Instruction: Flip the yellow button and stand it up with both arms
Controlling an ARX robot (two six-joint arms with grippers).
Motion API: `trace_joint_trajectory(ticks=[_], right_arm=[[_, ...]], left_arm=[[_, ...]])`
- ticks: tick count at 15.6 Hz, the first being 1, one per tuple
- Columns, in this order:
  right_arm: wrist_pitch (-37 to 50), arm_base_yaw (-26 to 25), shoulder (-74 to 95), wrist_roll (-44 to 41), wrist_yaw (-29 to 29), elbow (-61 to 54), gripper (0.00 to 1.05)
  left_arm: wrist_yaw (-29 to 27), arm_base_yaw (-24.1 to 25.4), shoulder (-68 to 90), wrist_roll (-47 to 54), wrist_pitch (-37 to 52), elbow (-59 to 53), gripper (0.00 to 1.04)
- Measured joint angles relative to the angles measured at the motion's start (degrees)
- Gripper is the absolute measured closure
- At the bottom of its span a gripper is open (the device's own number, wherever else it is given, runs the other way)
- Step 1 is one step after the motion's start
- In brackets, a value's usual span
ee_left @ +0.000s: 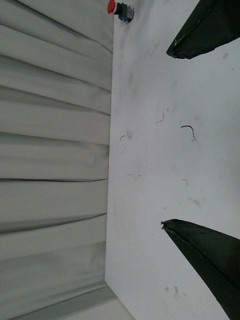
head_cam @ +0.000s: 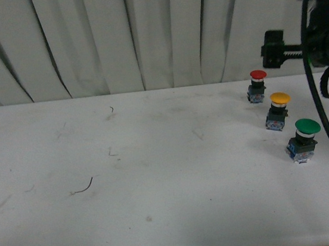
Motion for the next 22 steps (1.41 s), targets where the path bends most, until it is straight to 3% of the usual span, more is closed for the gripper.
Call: trace_joint_trajectory(ticks=[3, 4, 6, 9, 11, 15, 17, 22], right_arm=[[10.2, -1.7, -17.0, -0.7, -4.1, -14.9, 0.06], [13.7, -1.7, -24.0, -2.5, -5.0, -20.5, 0.13], [8.2, -0.7, -45.4, -6.2, -4.7, -37.0, 0.38], [-7.1, 6.6, -76.1, -7.4, 2.3, -57.3, 0.75], [-8.7, 5.6, -91.4, -7.5, 1.7, -63.8, 1.03], [-10.6, 1.2, -98.0, -7.7, -2.7, -69.0, 1.03], [-11.8, -5.3, -101.4, -7.7, -8.2, -70.3, 1.03], [-15.6, -5.0, -107.6, -7.7, -9.0, -72.7, 1.03]], left_arm=[[0.0, 0.0, 0.0, 0.0, 0.0, 0.0, 0.07], [0.0, 0.0, 0.0, 0.0, 0.0, 0.0, 0.07], [0.0, 0.0, 0.0, 0.0, 0.0, 0.0, 0.07], [0.0, 0.0, 0.0, 0.0, 0.0, 0.0, 0.07], [0.0, 0.0, 0.0, 0.0, 0.0, 0.0, 0.07], [0.0, 0.0, 0.0, 0.0, 0.0, 0.0, 0.07], [0.0, 0.0, 0.0, 0.0, 0.0, 0.0, 0.07], [0.0, 0.0, 0.0, 0.0, 0.0, 0.0, 0.07]])
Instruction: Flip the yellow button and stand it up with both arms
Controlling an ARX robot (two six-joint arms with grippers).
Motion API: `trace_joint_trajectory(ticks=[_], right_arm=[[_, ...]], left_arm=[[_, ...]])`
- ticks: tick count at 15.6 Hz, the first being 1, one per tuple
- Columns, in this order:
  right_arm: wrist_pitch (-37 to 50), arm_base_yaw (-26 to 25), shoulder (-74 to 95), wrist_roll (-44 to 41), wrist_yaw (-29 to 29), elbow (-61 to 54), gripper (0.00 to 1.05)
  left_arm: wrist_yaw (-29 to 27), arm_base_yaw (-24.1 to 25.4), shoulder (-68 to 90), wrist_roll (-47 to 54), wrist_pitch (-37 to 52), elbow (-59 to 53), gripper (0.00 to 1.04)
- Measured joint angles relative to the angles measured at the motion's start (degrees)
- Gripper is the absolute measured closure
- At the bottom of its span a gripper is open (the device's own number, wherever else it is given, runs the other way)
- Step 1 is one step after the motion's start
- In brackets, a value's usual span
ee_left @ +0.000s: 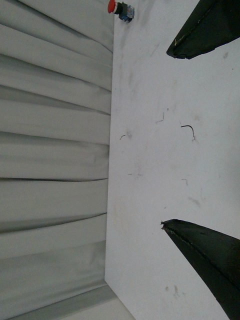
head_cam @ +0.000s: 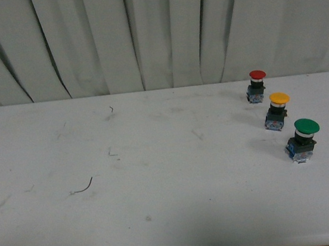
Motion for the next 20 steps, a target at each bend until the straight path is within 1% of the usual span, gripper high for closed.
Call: trace_joint_trajectory(ticks=[1, 2, 6, 7, 8, 9, 10, 14, 15, 18, 20], right_arm=[[-1.0, 0.0, -1.3, 0.0, 0.0, -0.6, 1.03], [0.3, 0.0, -2.1, 0.0, 0.0, -1.7, 1.03], [-3.4, 0.0, -6.1, 0.0, 0.0, -2.2, 1.03], [-5.5, 0.0, -7.4, 0.0, 0.0, -2.2, 1.03], [-14.1, 0.0, -13.7, 0.0, 0.0, -2.2, 1.03], [-12.8, 0.0, -16.0, 0.0, -0.1, -2.1, 1.03], [-14.3, 0.0, -16.0, 0.0, 0.0, -2.2, 1.03], [-13.9, 0.0, -16.0, 0.0, 0.0, -2.2, 1.03], [-13.9, 0.0, -16.0, 0.0, 0.0, -2.2, 0.93], [-13.9, 0.0, -16.0, 0.0, 0.0, -2.2, 0.54], [-13.9, 0.0, -16.0, 0.0, 0.0, -2.2, 0.31]], left_arm=[[0.0, 0.0, 0.0, 0.0, 0.0, 0.0, 0.07], [0.0, 0.0, 0.0, 0.0, 0.0, 0.0, 0.07], [0.0, 0.0, 0.0, 0.0, 0.0, 0.0, 0.07], [0.0, 0.0, 0.0, 0.0, 0.0, 0.0, 0.07], [0.0, 0.0, 0.0, 0.0, 0.0, 0.0, 0.07], [0.0, 0.0, 0.0, 0.0, 0.0, 0.0, 0.07], [0.0, 0.0, 0.0, 0.0, 0.0, 0.0, 0.07], [0.0, 0.0, 0.0, 0.0, 0.0, 0.0, 0.07], [0.0, 0.0, 0.0, 0.0, 0.0, 0.0, 0.07], [0.0, 0.0, 0.0, 0.0, 0.0, 0.0, 0.07], [0.0, 0.0, 0.0, 0.0, 0.0, 0.0, 0.07]])
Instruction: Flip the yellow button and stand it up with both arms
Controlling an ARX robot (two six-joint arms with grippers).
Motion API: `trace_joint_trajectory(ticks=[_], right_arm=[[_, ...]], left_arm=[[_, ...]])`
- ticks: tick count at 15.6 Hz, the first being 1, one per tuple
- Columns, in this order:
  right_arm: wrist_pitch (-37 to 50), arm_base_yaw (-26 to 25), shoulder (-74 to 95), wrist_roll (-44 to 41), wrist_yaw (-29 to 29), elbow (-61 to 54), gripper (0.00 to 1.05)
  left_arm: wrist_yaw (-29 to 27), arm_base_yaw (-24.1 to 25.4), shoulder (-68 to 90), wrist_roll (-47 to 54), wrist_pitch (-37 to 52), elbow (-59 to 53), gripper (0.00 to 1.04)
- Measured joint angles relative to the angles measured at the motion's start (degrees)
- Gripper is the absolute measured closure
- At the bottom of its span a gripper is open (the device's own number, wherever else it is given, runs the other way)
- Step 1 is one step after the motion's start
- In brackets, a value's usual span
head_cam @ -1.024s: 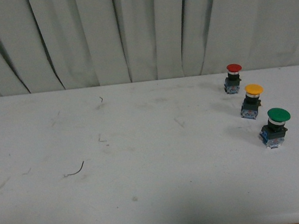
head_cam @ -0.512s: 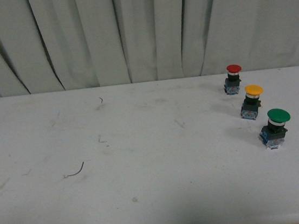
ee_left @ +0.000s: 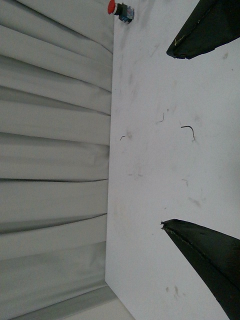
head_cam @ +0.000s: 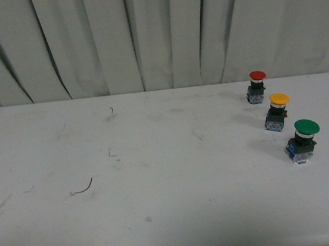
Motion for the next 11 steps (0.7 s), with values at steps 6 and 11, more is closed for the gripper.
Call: trace_joint_trajectory(ticks=[6, 11], right_arm=[[0.0, 0.0, 0.0, 0.0, 0.0, 0.0, 0.06], [0.0, 0.0, 0.0, 0.0, 0.0, 0.0, 0.06]], left_arm=[[0.0, 0.0, 0.0, 0.0, 0.0, 0.0, 0.07], [0.0, 0.0, 0.0, 0.0, 0.0, 0.0, 0.07]])
